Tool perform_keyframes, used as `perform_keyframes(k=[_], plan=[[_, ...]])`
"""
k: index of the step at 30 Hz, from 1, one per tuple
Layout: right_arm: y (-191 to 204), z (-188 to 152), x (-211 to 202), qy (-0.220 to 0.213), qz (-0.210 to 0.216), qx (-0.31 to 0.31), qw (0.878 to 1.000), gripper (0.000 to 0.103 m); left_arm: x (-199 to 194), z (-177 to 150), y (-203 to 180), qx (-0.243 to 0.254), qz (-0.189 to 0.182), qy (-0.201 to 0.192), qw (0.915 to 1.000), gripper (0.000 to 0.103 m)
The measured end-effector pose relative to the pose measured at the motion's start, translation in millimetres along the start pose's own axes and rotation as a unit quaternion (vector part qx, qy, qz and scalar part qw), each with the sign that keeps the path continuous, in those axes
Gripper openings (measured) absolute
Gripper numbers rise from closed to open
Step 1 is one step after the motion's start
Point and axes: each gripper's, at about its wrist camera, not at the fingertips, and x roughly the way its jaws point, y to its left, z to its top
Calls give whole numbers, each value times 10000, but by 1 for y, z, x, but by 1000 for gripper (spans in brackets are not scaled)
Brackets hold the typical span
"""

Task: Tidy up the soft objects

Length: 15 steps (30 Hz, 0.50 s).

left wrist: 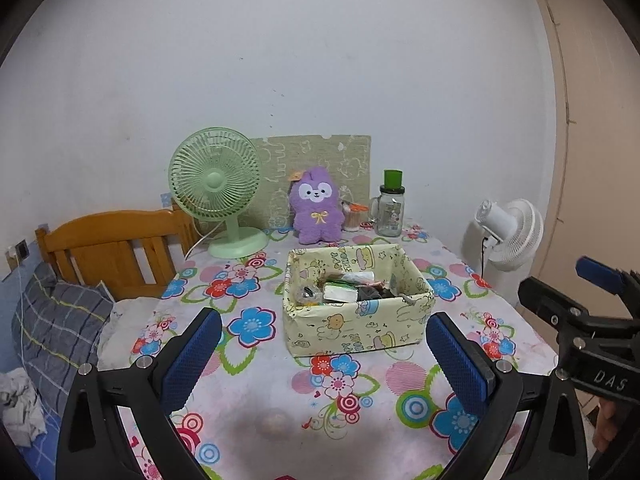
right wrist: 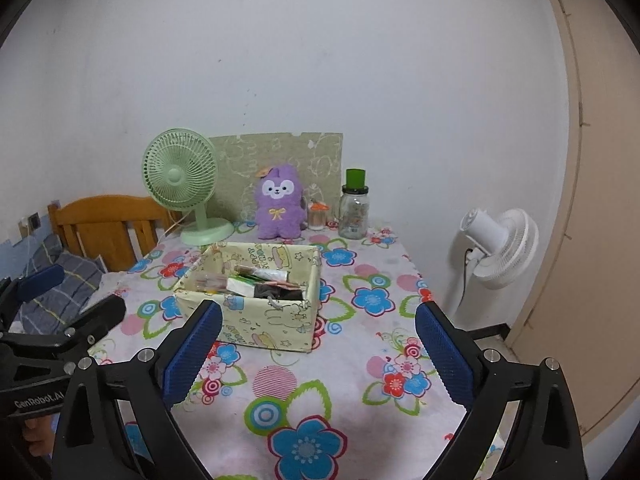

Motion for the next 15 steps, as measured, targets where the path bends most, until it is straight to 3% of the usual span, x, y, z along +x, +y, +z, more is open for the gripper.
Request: perform_keyframes(k=[6, 15], plan=[[-1, -4, -4, -70, 82, 43, 9999, 99, -3, -4, 5, -299, 67, 66, 9995, 103], [-3, -6, -3, -50, 120, 147, 9998, 99, -6, -8, 7, -370, 52, 64, 9993, 103]])
